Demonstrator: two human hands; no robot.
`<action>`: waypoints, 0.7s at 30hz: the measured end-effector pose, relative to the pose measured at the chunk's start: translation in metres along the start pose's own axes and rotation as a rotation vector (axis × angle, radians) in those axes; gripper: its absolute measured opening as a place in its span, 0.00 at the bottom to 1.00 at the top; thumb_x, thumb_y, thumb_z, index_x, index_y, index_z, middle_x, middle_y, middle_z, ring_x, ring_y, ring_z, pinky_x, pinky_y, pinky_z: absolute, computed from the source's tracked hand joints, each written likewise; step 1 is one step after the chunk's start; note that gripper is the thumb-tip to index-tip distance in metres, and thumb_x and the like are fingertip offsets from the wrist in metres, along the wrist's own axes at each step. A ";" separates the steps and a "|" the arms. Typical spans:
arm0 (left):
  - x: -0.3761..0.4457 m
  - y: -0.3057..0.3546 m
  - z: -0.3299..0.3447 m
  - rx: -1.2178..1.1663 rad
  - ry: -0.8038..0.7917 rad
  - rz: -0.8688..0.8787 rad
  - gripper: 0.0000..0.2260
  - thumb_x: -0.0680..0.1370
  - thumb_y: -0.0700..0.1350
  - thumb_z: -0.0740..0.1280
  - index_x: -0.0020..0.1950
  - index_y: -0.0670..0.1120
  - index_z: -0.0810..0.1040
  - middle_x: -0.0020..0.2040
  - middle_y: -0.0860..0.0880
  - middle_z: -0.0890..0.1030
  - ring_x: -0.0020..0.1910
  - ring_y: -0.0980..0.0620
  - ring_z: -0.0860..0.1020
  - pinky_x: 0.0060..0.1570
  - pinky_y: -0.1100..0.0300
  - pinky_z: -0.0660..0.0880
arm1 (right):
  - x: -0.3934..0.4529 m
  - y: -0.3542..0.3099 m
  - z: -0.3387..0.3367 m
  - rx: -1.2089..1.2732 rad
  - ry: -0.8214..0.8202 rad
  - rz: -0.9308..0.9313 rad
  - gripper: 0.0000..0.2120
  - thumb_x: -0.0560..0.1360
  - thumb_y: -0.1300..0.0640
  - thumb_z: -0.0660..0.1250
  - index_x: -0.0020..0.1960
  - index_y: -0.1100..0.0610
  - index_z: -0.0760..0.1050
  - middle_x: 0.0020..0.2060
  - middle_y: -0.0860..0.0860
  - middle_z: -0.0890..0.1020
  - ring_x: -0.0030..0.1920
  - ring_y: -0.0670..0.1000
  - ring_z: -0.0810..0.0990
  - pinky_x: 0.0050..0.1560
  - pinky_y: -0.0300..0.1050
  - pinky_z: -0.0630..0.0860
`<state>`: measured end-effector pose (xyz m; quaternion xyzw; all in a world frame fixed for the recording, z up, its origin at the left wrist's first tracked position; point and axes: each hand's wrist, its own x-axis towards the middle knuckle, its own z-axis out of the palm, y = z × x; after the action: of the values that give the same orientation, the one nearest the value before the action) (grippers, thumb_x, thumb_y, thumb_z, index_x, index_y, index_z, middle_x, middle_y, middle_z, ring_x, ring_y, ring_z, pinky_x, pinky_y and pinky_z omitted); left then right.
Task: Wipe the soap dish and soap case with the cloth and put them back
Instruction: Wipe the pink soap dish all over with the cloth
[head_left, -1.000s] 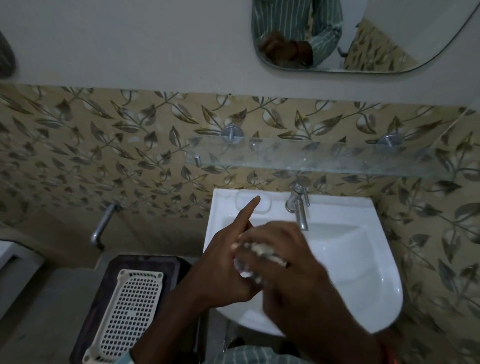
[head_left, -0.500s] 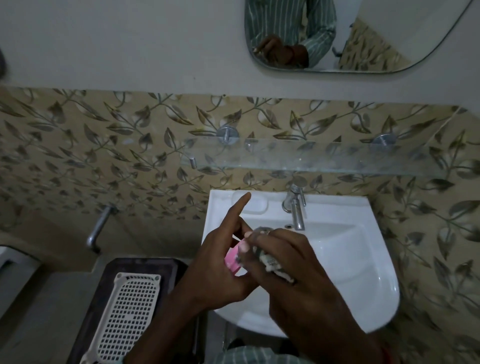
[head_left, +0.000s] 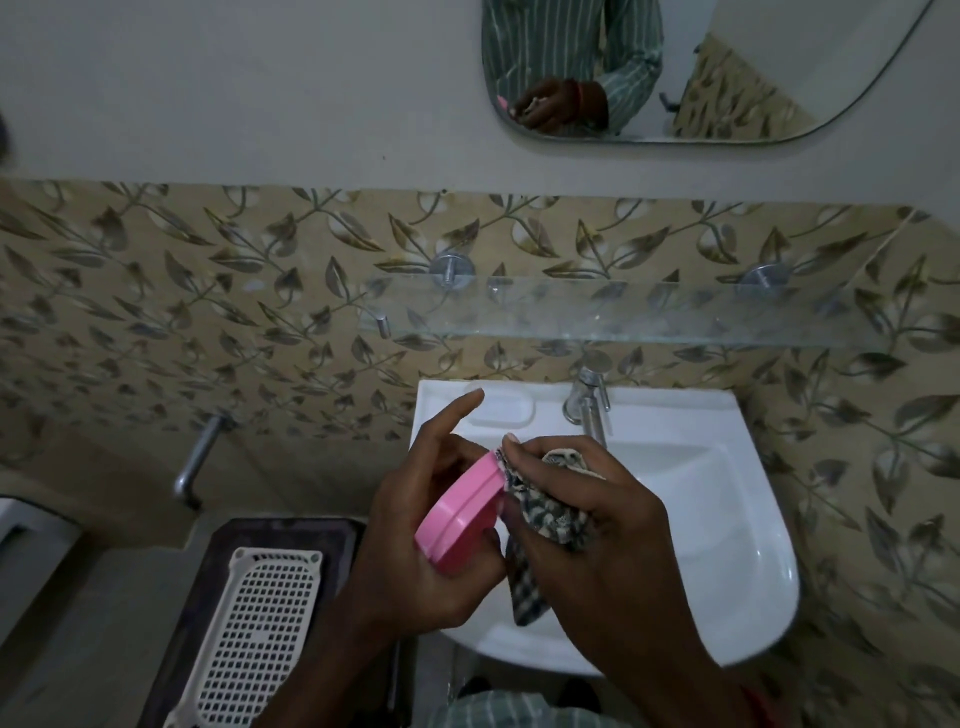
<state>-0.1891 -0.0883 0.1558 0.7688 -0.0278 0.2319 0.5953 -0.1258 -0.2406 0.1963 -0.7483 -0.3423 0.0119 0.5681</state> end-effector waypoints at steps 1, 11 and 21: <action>0.000 0.003 0.001 0.005 0.014 0.037 0.41 0.70 0.36 0.73 0.81 0.41 0.61 0.47 0.50 0.82 0.40 0.48 0.82 0.41 0.57 0.77 | 0.003 0.001 -0.001 -0.045 0.020 -0.027 0.23 0.69 0.69 0.75 0.61 0.54 0.81 0.53 0.48 0.81 0.50 0.44 0.82 0.46 0.33 0.79; 0.011 0.026 0.005 0.412 0.068 0.004 0.08 0.75 0.47 0.72 0.54 0.53 0.82 0.46 0.64 0.83 0.46 0.61 0.83 0.45 0.71 0.74 | 0.033 0.007 -0.028 -0.760 -0.099 -0.532 0.17 0.73 0.62 0.66 0.60 0.65 0.79 0.52 0.61 0.82 0.50 0.58 0.79 0.45 0.51 0.80; 0.004 0.037 0.008 0.498 0.227 0.036 0.24 0.74 0.35 0.70 0.65 0.57 0.79 0.43 0.72 0.81 0.40 0.70 0.81 0.39 0.78 0.70 | 0.029 0.008 -0.027 -0.714 -0.113 -0.390 0.27 0.66 0.70 0.76 0.64 0.64 0.76 0.52 0.62 0.81 0.50 0.60 0.81 0.47 0.50 0.82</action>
<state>-0.1950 -0.1060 0.1894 0.8600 0.0834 0.3267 0.3830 -0.0888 -0.2491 0.2100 -0.8176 -0.4910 -0.1744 0.2448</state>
